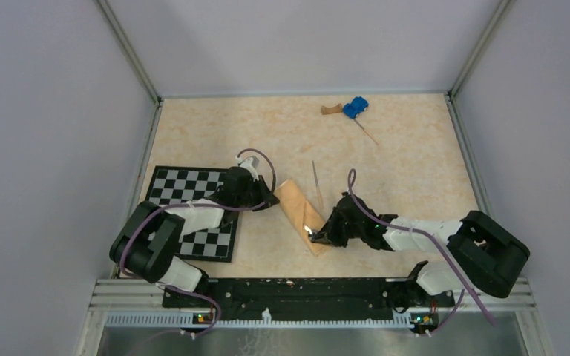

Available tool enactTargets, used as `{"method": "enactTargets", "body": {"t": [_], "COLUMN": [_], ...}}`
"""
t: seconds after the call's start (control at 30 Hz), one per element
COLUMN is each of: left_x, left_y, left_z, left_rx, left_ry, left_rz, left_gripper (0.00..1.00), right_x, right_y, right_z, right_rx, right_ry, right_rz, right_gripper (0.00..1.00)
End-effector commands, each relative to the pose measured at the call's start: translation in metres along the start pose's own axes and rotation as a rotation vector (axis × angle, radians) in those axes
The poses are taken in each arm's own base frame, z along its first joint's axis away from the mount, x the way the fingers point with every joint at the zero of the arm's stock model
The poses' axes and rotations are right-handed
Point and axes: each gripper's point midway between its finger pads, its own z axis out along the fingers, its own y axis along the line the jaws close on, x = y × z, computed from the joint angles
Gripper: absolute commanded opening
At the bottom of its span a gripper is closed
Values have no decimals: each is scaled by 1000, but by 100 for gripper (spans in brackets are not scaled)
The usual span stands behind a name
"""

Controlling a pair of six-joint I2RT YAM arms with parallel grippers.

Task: Fold the napkin into a case and place the utensils inside
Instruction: Insert the spoon into the folded napkin.

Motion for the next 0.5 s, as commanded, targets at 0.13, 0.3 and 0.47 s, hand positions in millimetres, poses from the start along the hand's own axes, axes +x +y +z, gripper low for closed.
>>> {"method": "enactTargets", "body": {"t": [0.13,0.3,0.47], "left_x": [-25,-32,-28], "left_y": [-16,-26,-33], "left_z": [-27,-39,-42], "left_rx": [8,32,66], "left_ry": [-90,-117,-97], "left_rz": [103,123,117], "left_gripper": [23,31,37], "right_x": [14,13,13], "right_y": [16,25,30], "right_z": [-48,-66,-50], "right_rx": [33,36,18], "right_ry": [34,32,52], "right_rz": [-21,-18,-19], "right_gripper": [0,0,58]}}
